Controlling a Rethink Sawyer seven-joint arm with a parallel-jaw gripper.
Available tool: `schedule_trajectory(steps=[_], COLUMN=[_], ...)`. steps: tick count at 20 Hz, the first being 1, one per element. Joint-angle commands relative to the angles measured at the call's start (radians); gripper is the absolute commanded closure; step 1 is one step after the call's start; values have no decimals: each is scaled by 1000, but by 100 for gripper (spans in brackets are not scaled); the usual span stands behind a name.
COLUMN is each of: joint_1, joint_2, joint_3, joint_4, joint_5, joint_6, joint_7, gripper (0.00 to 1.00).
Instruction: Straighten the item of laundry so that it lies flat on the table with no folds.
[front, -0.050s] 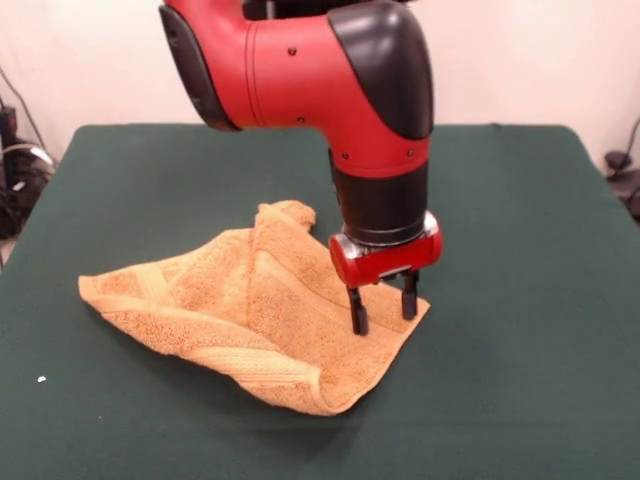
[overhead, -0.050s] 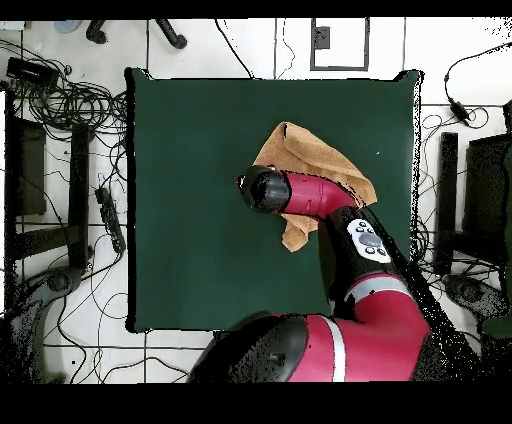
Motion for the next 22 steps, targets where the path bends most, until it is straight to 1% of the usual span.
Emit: schedule_trajectory(steps=[1, 8, 9, 12, 16, 19, 22], joint_1=[38, 51, 39, 44, 47, 53, 62], joint_2=[70, 116, 122, 127, 121, 79, 6], joint_3=[-9, -11, 3, 2, -1, -9, -20], joint_4=[79, 52, 59, 42, 48, 71, 118], joint_5=[41, 51, 55, 59, 79, 91, 102], joint_6=[-40, -103, -136, -106, -116, -90, -62], joint_7=[261, 271, 269, 254, 263, 268, 280], gripper=[0, 0, 100, 100, 100, 100, 100])
